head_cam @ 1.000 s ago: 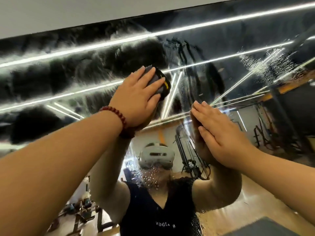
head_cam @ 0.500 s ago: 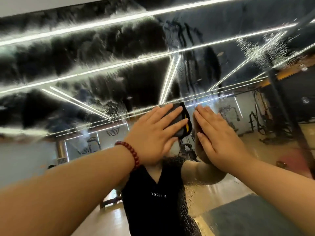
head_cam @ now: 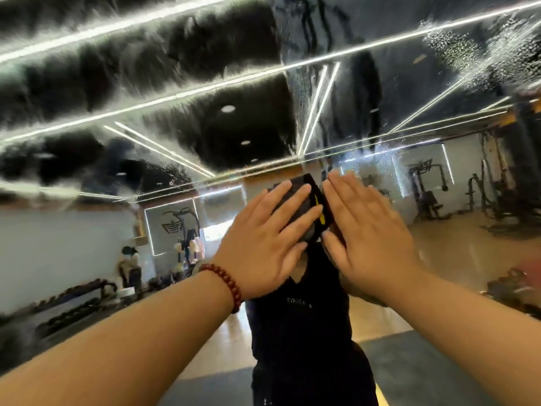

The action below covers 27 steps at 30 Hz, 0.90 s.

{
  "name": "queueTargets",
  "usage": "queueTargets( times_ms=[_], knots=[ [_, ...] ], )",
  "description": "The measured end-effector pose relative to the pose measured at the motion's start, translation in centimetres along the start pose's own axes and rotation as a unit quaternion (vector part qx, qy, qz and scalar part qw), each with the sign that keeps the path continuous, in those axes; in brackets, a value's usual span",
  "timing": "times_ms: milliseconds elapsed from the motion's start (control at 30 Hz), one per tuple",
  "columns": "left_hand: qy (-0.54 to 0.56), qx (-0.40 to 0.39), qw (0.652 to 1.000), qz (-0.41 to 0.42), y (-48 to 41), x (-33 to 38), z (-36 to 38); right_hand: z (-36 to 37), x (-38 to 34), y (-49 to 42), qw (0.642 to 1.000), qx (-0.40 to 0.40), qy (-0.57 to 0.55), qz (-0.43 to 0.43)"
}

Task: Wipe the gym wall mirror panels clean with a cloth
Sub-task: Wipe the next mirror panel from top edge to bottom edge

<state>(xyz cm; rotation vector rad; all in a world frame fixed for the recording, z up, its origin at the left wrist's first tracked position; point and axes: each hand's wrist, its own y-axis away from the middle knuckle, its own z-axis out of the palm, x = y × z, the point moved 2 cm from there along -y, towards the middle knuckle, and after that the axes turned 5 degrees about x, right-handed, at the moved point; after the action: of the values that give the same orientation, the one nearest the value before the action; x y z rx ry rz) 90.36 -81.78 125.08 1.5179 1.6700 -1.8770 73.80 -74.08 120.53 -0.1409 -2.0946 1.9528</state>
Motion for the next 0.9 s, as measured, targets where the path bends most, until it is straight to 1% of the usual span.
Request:
queueTargets(
  times_ms=[67, 100, 167, 233, 300, 367, 467, 533, 633, 767, 833, 900],
  knots=[
    [-0.008, -0.008, 1.0, 0.006, -0.5, -1.3, -0.2, 0.1, 0.4, 0.5, 1.0, -0.005, -0.007, -0.007],
    [-0.013, -0.003, 1.0, -0.013, -1.2, -2.3, -0.5, 0.1, 0.6, 0.7, 1.0, -0.007, -0.008, -0.013],
    [-0.02, 0.022, 0.996, -0.087, -2.4, -3.9, -1.1, 0.1, 0.8, 1.0, 1.0, -0.007, -0.007, -0.022],
    [-0.025, 0.048, 0.985, -0.165, -2.8, -3.6, -1.1, 0.0, 1.0, 1.5, 1.0, 0.007, -0.005, -0.028],
    [-0.03, 0.07, 0.976, -0.203, -2.2, -1.9, -0.4, -0.1, 0.9, 2.3, 0.999, 0.018, -0.008, -0.027],
    [-0.019, 0.072, 0.977, -0.199, -0.9, 0.6, 0.3, -0.2, 0.7, 3.1, 1.0, 0.015, -0.014, -0.019],
    [0.008, 0.044, 0.989, -0.142, 1.8, 4.0, 0.9, -0.4, 0.4, 3.8, 1.0, -0.001, -0.017, -0.008],
    [0.022, 0.02, 0.991, -0.131, 3.5, 6.0, 0.9, -0.6, 0.3, 4.2, 1.0, -0.017, -0.011, -0.007],
    [0.043, 0.009, 0.986, -0.16, 3.4, 5.8, 0.3, -0.8, -0.1, 4.7, 1.0, -0.028, -0.008, 0.003],
    [0.018, 0.032, 0.966, -0.257, -1.0, 1.7, -0.4, -0.6, -0.7, 5.0, 0.999, -0.034, -0.011, 0.022],
    [-0.005, 0.027, 0.965, -0.261, -1.9, 1.6, 0.1, -0.5, -0.9, 5.3, 0.999, -0.032, -0.014, 0.03],
    [-0.008, 0.03, 0.974, -0.224, -0.7, 2.6, 0.7, -0.5, -1.0, 5.5, 0.999, -0.028, -0.017, 0.032]
  ],
)
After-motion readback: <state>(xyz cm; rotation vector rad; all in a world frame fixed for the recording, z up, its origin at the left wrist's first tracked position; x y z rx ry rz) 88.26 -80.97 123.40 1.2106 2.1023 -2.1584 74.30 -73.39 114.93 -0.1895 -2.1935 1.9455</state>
